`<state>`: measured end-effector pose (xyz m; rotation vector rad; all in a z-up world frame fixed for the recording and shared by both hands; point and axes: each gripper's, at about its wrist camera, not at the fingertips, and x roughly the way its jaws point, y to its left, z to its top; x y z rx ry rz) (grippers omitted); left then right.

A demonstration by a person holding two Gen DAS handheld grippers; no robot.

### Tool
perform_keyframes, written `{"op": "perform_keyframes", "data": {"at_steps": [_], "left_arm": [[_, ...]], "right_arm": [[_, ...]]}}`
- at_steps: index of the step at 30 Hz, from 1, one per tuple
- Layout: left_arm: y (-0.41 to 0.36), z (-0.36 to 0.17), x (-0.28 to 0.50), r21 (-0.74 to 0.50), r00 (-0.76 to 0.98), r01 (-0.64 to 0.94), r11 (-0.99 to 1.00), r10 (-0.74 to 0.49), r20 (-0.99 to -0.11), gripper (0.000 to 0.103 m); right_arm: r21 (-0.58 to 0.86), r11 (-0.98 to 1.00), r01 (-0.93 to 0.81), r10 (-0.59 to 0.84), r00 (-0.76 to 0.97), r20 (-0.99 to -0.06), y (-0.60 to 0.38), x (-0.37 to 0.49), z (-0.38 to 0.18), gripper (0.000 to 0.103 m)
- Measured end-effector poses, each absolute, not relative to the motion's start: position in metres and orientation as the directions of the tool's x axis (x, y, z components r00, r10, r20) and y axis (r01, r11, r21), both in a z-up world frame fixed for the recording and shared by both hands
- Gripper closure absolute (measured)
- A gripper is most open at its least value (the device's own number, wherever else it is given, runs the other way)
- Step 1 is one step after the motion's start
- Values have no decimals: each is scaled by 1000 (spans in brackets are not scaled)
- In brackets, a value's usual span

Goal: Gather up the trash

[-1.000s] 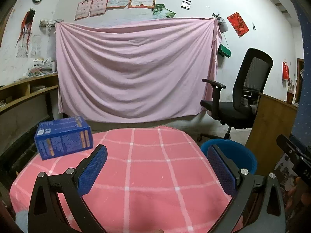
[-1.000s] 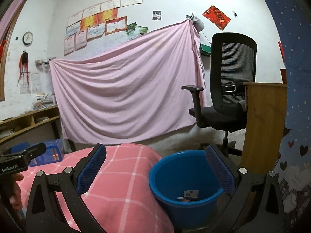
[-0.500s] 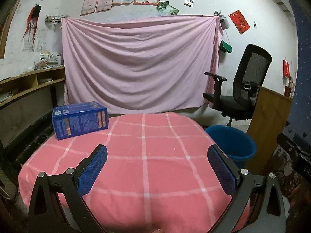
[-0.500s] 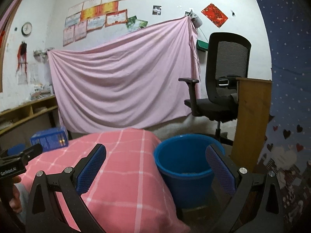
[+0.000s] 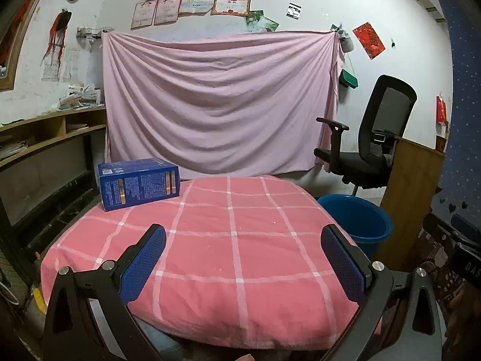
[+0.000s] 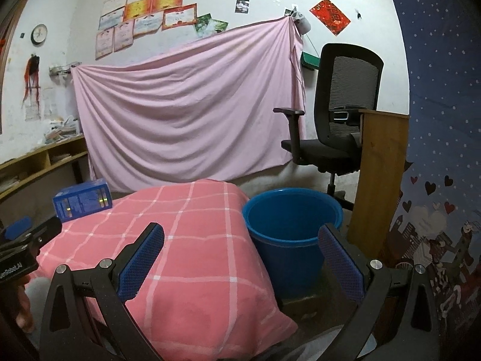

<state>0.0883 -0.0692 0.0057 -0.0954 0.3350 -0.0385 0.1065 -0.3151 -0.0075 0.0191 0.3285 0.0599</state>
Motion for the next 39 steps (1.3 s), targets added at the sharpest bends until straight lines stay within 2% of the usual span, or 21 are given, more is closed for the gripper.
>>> {"op": "perform_keyframes", "data": {"at_steps": [15, 32, 39], "left_arm": [[-55, 2, 64, -120, 952, 8, 993, -44, -302, 2], [-52, -19, 51, -116, 949, -21, 993, -16, -315, 2], [-52, -21, 47, -108, 952, -24, 994, -11, -306, 2]], "right_arm": [[32, 998, -53, 61, 948, -313, -310, 84, -11, 0], [3, 999, -42, 42, 971, -236, -297, 60, -26, 0], [2, 999, -34, 34, 970, -241, -297, 60, -29, 0]]}}
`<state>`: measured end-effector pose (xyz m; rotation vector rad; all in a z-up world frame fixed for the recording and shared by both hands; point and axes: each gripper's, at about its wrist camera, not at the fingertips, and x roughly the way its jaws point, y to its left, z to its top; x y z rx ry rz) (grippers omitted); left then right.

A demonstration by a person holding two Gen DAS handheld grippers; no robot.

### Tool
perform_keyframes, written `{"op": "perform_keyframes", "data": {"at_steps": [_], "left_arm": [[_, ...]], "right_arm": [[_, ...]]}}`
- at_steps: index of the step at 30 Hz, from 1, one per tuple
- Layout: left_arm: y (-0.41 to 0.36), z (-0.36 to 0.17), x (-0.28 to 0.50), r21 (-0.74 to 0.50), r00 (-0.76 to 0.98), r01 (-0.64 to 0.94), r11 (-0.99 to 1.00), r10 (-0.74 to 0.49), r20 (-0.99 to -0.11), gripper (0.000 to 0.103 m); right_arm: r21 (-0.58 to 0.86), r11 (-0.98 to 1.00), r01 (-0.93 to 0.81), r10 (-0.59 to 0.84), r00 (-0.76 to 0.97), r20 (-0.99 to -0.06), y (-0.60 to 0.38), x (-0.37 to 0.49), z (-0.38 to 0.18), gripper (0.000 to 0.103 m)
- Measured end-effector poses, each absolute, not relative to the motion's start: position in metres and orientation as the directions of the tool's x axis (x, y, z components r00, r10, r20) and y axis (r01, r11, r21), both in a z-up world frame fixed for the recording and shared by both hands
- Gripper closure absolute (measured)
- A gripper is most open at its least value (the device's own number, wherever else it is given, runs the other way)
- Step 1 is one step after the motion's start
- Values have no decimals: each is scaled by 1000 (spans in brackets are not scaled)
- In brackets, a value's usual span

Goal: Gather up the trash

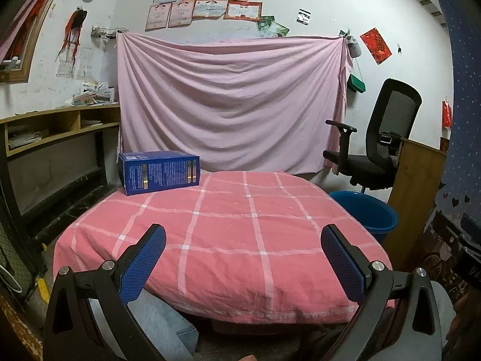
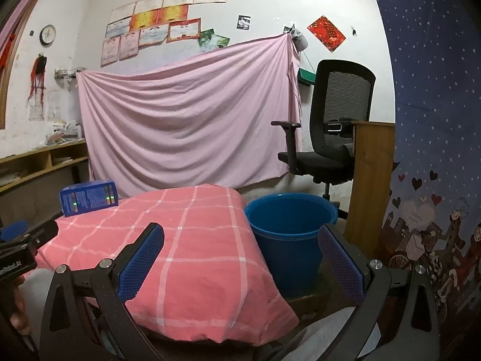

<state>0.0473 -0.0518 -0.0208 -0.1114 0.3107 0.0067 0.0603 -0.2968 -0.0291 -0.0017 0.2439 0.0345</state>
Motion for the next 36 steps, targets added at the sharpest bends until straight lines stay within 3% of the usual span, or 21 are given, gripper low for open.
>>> {"op": "perform_keyframes", "data": {"at_steps": [36], "left_arm": [[-58, -24, 40, -70, 961, -18, 997, -2, -276, 2]], "right_arm": [[21, 999, -40, 44, 971, -233, -301, 57, -34, 0]]}}
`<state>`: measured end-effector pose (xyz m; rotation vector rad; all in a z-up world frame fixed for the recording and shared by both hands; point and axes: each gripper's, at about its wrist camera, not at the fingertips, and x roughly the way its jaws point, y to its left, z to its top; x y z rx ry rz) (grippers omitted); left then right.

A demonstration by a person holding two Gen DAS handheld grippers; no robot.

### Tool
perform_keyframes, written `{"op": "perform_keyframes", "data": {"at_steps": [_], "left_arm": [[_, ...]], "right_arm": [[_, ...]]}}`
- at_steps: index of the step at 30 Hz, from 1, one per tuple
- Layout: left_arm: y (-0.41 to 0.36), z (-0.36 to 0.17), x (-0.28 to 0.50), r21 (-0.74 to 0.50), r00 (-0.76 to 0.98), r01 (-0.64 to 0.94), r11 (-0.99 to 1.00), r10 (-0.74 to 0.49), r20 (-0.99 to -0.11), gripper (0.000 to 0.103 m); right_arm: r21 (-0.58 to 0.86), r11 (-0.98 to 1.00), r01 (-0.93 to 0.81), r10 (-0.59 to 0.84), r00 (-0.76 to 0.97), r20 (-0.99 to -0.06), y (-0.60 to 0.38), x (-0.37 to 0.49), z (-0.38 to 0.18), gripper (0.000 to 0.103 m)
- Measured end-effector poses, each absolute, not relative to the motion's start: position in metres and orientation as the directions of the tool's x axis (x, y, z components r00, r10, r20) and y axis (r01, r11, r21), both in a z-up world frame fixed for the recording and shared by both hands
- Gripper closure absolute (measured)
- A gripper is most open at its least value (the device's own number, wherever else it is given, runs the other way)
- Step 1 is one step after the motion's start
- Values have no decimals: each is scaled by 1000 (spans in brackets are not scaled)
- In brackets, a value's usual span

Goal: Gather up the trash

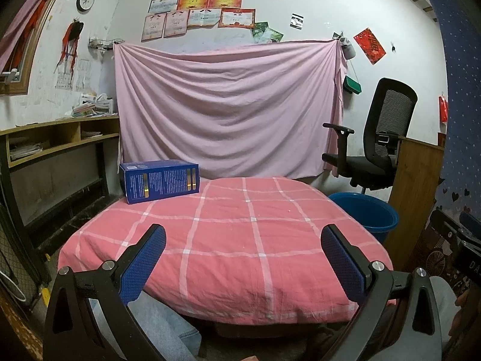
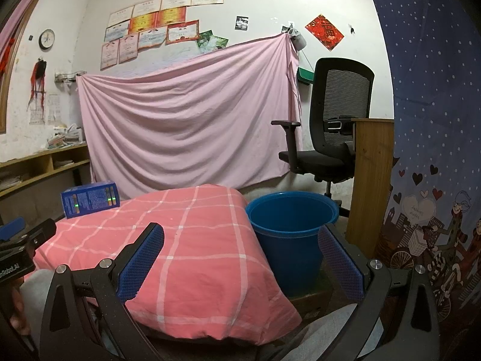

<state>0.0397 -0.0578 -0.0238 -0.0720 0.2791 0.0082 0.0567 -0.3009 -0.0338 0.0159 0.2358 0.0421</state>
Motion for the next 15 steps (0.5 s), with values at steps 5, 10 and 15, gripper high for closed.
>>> {"op": "perform_keyframes", "data": {"at_steps": [5, 10, 15], "left_arm": [[-56, -24, 40, -70, 961, -17, 997, -3, -276, 2], [-56, -24, 40, -70, 961, -16, 997, -4, -275, 2], [-56, -24, 39, -68, 962, -17, 998, -2, -275, 2]], "right_arm": [[22, 999, -39, 43, 972, -233, -301, 57, -34, 0], [22, 999, -40, 44, 971, -233, -301, 57, -34, 0], [23, 999, -39, 43, 972, -232, -302, 57, -34, 0]]}}
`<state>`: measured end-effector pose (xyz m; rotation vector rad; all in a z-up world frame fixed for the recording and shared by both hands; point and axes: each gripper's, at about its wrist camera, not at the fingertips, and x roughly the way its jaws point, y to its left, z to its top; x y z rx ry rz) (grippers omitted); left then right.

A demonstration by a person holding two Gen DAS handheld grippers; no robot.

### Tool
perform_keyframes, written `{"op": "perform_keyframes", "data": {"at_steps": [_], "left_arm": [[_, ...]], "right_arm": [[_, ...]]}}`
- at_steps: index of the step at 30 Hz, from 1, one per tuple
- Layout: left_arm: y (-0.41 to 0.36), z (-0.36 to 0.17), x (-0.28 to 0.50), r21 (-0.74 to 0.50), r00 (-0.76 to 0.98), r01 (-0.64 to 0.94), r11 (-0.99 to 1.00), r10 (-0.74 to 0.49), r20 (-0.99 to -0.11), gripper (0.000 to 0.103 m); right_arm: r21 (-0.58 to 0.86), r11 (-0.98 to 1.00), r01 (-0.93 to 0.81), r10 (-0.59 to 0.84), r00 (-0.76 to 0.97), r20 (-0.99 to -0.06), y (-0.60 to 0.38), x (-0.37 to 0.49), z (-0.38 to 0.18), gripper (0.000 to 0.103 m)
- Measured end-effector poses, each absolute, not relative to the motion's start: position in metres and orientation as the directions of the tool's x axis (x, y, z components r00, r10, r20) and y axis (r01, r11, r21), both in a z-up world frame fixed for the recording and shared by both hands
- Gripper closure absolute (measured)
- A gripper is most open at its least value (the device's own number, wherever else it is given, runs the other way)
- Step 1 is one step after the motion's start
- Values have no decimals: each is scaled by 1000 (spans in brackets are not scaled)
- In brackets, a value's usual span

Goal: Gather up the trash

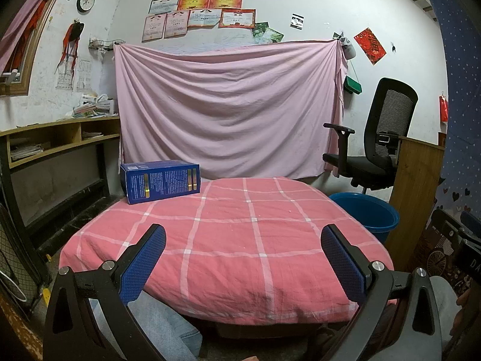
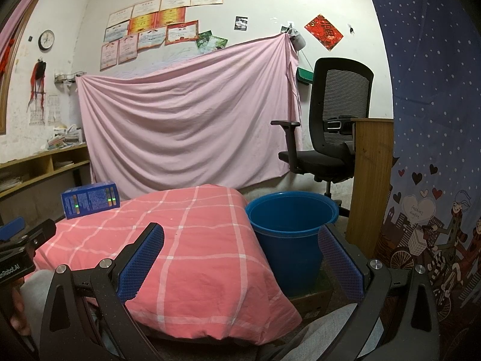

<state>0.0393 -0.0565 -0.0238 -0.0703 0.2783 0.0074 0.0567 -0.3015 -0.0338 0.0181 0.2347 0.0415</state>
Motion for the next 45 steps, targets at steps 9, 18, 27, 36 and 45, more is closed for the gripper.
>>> {"op": "perform_keyframes", "data": {"at_steps": [9, 18, 27, 36, 45], "left_arm": [[-55, -24, 39, -68, 961, -17, 998, -3, -275, 2], [-55, -25, 39, -67, 962, -16, 998, -2, -274, 2], [-55, -25, 40, -67, 962, -17, 998, -2, -274, 2], [-54, -25, 40, -67, 962, -16, 998, -2, -274, 2], [-53, -25, 40, -66, 962, -16, 998, -3, -274, 2]], "right_arm": [[24, 999, -39, 44, 971, -234, -302, 57, -34, 0], [25, 999, -40, 45, 972, -233, -302, 57, -34, 0], [25, 999, -40, 45, 971, -233, -302, 57, -34, 0], [26, 999, -39, 44, 971, -234, -302, 57, -33, 0], [27, 999, -39, 44, 971, -233, -302, 57, -33, 0]]}}
